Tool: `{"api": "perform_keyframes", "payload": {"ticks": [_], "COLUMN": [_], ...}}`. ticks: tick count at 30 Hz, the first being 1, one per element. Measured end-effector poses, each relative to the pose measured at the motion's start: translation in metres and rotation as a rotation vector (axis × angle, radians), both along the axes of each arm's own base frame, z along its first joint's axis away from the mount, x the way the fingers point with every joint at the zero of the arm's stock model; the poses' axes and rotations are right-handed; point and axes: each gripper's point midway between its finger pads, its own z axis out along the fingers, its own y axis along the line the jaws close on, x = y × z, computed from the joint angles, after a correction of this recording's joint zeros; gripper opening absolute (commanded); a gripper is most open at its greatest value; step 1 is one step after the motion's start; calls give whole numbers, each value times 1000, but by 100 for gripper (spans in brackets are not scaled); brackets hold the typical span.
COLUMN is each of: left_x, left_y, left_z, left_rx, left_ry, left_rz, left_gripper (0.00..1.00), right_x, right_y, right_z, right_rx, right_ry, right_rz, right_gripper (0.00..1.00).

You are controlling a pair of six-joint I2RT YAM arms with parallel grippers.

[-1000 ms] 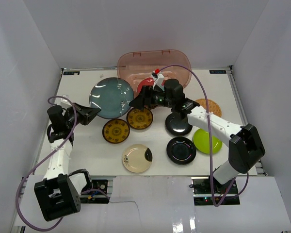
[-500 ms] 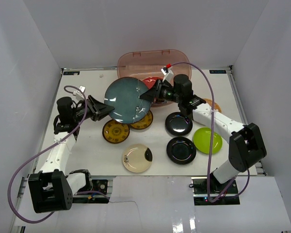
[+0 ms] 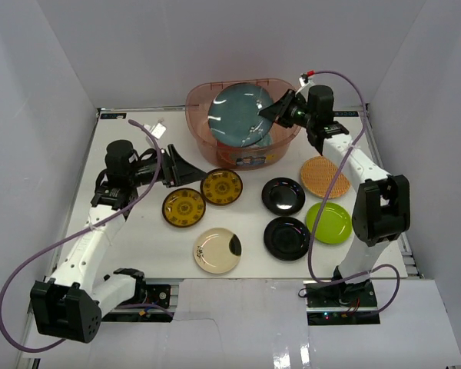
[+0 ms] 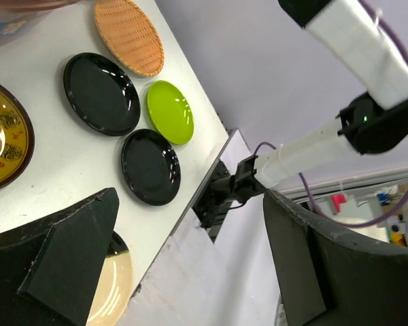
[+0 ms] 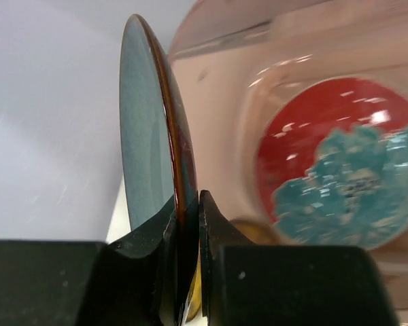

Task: Place the plates into the plastic bin on the countertop

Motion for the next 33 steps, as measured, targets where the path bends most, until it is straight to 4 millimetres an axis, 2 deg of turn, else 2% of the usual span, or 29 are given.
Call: {"api": "perform_keyframes", "payload": {"ticks": [1, 4, 7, 11, 14, 16, 18, 19, 20, 22, 23, 26, 28, 31, 33], "left_x": [-2, -8, -7, -4, 1, 3, 4, 5, 6, 7, 7, 7, 8, 9, 9], "left_y": [-3, -9, -10, -8, -8, -8, -8, -7, -7, -6, -6, -5, -4, -4, -3], "left_z": [2, -3, -14, -33, -44, -47, -49, -50, -50, -51, -52, -57, -58, -58, -57], "left_rx": [14, 54, 88, 131, 164, 177, 186, 191, 194, 200, 203, 213, 216, 219, 219], "left_ry": [-26, -67, -71, -57, -51, -54, -60, -64, -66, -71, -71, -66, -67, -72, -76], "left_rz": [-6, -21, -12, 12, 25, 30, 33, 37, 41, 47, 49, 55, 59, 62, 65], "left_gripper": [98, 98, 98, 98, 98, 98, 98, 98, 98, 98, 98, 98, 98, 98, 98], "right_x": [19, 57, 78, 90, 89, 84, 82, 82, 82, 81, 80, 80, 79, 79, 80], "right_y": [-14, -36, -42, -34, -31, -29, -29, -29, -29, -27, -28, -33, -30, -31, -31], "right_z": [-5, -26, -59, -109, -141, -157, -162, -162, -162, -162, -164, -167, -163, -155, -146], "right_rx": [-20, -86, -155, -229, -268, -289, -294, -295, -297, -299, -309, -370, -420, -505, -565], "right_ry": [0, 24, 69, 160, 218, 254, 273, 271, 268, 270, 279, 271, 254, 215, 181], "right_rz": [-56, -157, -200, -184, -170, -158, -156, -155, -157, -154, -161, -178, -177, -181, -186], "right_gripper": [8, 8, 8, 8, 8, 8, 9, 13, 28, 52, 71, 95, 98, 91, 90]}}
